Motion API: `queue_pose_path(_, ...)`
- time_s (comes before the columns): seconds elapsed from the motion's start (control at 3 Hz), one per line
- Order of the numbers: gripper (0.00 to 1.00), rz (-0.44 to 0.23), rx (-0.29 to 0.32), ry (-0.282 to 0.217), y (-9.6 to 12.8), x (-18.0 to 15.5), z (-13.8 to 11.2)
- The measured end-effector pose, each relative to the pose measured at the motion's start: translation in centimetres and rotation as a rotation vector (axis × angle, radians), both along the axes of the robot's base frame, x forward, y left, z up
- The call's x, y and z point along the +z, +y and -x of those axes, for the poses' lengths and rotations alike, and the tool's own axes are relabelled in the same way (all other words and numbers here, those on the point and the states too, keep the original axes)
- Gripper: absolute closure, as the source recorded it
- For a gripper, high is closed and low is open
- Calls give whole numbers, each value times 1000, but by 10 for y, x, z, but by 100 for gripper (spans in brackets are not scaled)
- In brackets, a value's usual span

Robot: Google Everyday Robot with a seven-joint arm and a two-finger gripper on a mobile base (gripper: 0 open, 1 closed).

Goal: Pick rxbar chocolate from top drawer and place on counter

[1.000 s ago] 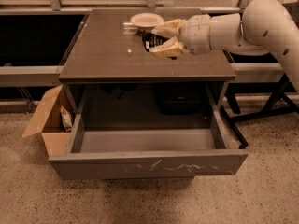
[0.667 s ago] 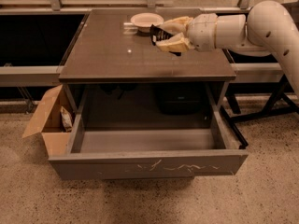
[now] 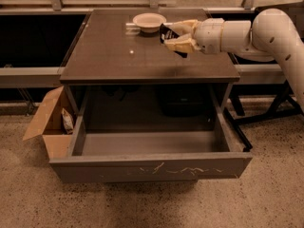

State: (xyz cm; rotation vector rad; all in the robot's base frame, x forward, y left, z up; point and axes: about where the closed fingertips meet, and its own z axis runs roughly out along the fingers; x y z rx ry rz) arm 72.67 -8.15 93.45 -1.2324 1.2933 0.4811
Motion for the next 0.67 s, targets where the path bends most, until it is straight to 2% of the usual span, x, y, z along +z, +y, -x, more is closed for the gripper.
queue_pose_path(0.33,19,-7,-13,38,-2,-7,-8)
queue_pose_path(0.67,0,-3,-13,53,-2,-11,-15)
